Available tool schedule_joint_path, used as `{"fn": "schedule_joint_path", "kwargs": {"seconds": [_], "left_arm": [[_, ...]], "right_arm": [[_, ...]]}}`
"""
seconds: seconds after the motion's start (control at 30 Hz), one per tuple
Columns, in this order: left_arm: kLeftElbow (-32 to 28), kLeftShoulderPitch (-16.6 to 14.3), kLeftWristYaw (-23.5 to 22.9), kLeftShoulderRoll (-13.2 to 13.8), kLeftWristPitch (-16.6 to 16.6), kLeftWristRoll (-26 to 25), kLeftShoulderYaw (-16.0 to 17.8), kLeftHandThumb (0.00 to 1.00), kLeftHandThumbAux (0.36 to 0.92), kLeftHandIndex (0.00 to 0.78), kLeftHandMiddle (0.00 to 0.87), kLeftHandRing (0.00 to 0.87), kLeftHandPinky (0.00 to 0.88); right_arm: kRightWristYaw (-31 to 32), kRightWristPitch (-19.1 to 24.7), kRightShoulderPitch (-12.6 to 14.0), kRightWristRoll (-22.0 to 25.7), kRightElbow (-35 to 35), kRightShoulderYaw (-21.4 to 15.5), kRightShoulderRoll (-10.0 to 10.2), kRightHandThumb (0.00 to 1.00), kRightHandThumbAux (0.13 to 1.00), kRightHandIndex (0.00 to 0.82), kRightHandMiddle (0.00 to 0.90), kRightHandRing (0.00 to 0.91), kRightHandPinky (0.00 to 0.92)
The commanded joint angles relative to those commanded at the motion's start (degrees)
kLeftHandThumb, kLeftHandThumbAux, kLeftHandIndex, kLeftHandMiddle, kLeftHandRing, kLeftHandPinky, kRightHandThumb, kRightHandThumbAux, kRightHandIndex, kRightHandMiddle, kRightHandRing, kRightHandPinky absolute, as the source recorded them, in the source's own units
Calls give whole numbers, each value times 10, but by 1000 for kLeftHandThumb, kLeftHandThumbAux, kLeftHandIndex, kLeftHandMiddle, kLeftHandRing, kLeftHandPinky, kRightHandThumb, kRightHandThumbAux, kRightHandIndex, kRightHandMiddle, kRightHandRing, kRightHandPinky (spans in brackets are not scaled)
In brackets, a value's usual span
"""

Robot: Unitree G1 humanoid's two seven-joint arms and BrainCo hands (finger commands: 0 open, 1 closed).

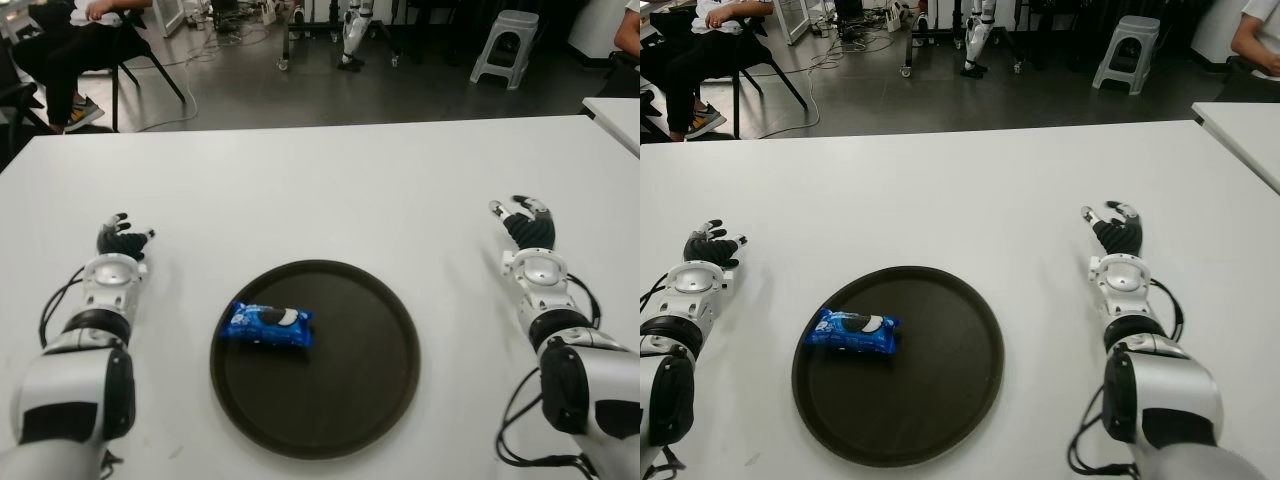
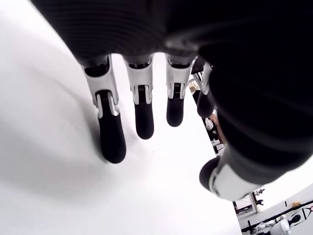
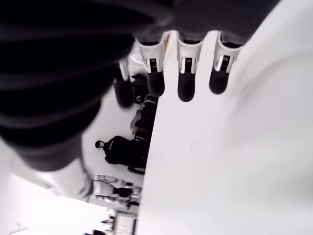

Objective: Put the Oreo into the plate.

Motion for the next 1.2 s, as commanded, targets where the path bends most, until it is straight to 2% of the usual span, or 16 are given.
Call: {"fn": "schedule_joint_path", "kwargs": {"seconds": [0.2,0.23,0.3,0.4,0.6,0.87,1.2], "left_arm": [[-1,-2,-3,0,0,1,-1,379,753,99,147,156,149],[-1,-2,-4,0,0,1,-1,375,750,100,148,158,155],[-1,-3,-5,0,0,0,0,375,746,103,150,160,160],[-1,-3,-5,-1,0,-2,1,378,744,106,151,159,152],[-2,-5,-4,-3,0,-4,1,367,751,98,136,146,129],[-2,-6,1,-3,1,-1,-7,345,754,91,138,156,151],[-2,-5,-1,-2,3,-3,-10,348,754,77,129,144,137]], "right_arm": [[40,1,-3,16,-1,-21,2,667,720,398,168,144,125],[46,2,-3,17,-1,-23,2,578,676,327,162,142,126],[57,4,-4,15,-1,-23,1,478,631,249,155,140,128],[67,5,-4,11,-1,-20,-2,428,612,210,153,140,131],[81,12,-6,9,0,-18,-7,436,616,220,163,146,124],[89,15,-6,15,0,-27,-8,495,633,255,177,156,128],[85,12,-3,7,1,-23,-9,450,636,224,172,157,153]]}}
